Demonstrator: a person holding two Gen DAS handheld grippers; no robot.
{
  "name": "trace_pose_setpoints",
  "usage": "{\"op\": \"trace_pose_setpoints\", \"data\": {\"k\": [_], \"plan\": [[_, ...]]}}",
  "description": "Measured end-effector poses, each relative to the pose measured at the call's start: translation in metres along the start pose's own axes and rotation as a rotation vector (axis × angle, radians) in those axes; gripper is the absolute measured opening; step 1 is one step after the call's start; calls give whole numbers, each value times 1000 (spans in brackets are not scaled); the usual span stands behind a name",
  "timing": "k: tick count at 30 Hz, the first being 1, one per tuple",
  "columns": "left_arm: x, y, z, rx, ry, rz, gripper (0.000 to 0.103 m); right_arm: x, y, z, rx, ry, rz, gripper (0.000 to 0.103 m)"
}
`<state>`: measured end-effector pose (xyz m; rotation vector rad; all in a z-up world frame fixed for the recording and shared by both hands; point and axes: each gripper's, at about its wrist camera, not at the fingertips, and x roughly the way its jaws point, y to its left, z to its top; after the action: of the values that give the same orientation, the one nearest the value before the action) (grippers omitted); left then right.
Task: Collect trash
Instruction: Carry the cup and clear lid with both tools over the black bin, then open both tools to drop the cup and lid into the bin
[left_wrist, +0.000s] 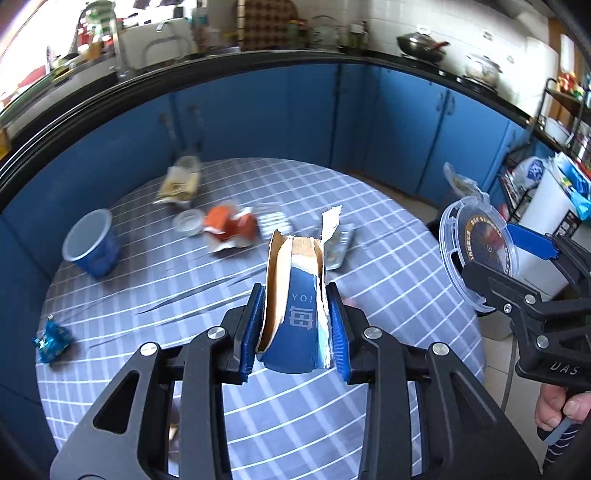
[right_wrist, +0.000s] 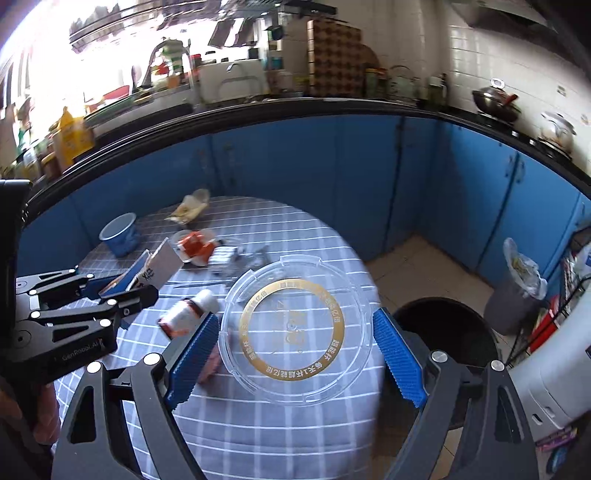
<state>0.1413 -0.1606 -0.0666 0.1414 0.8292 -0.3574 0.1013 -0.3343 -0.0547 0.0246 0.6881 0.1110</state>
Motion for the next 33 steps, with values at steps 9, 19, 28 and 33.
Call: {"op": "trace_pose_setpoints", "data": {"k": [9,19,28,33], "plan": [[22,-49,22,68,14,-32,34,4,-48,-4,38,-1,-52,83],[47,-100,55,140,1,-64,34,26,-106,3,95,-2,-119,83],[67,-133,75,187,7,-87,34,43,-153,0,170,7,-171,94],[75,-161,81,226,13,-116,34,44,-169,-9,183,21,-228,94]]}}
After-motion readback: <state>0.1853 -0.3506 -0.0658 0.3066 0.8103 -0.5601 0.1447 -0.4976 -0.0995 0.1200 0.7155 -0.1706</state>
